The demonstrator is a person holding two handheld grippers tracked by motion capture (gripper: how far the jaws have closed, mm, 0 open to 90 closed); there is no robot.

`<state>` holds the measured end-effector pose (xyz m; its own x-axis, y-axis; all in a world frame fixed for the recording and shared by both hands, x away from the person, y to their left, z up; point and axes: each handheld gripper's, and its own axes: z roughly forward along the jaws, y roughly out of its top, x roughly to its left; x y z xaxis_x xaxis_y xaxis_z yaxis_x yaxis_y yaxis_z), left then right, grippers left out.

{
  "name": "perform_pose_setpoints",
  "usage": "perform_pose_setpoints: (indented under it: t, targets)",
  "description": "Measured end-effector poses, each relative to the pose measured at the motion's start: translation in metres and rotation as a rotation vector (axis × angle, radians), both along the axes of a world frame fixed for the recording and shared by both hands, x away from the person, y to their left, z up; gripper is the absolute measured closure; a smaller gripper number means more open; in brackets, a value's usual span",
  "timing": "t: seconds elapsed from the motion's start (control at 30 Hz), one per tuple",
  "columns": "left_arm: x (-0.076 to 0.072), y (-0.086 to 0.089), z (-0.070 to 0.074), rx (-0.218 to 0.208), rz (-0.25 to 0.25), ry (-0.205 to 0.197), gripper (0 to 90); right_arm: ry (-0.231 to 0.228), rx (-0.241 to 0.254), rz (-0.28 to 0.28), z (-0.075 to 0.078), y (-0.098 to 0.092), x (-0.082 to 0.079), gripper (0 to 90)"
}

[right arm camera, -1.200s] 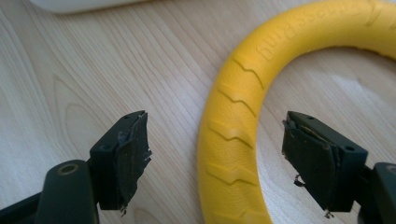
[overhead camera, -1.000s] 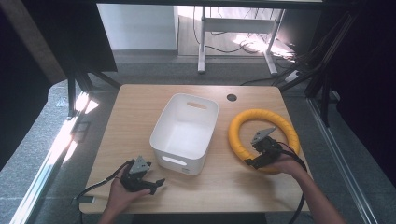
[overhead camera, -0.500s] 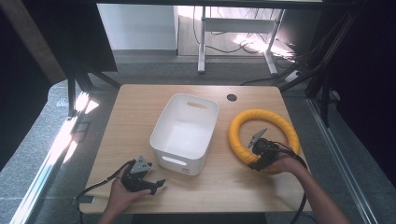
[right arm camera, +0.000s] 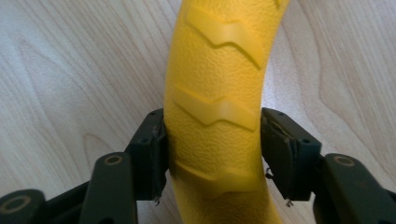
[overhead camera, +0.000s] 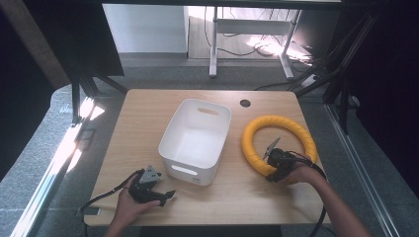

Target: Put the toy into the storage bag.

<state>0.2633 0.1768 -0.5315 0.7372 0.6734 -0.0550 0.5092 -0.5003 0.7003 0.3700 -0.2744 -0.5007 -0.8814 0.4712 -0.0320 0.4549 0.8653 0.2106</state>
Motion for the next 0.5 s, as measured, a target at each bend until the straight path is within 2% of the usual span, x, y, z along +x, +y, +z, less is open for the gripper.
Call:
perform_pose_setpoints:
  t: [0.13, 0.27, 0.47, 0.5]
  targets:
    - [0.0004, -0.0002, -0.0004, 0.008, -0.001, 0.006, 16.4, 0.033, 0.006, 0.022, -0.0001, -0.0003, 0.0038, 49.5]
    - [0.0006, -0.0006, -0.0010, 0.013, 0.000, 0.012, 16.5, 0.057, -0.015, 0.041, 0.0010, 0.0017, 0.0072, 50.7]
    - [0.0007, -0.0007, -0.0010, 0.013, 0.004, 0.012, 16.7, 0.065, 0.026, 0.041, 0.0019, -0.0012, 0.0082, 51.2]
    - [0.0007, -0.0001, -0.0004, 0.013, 0.007, 0.009, 16.7, 0.067, 0.058, 0.039, 0.0040, -0.0033, 0.0092, 51.3]
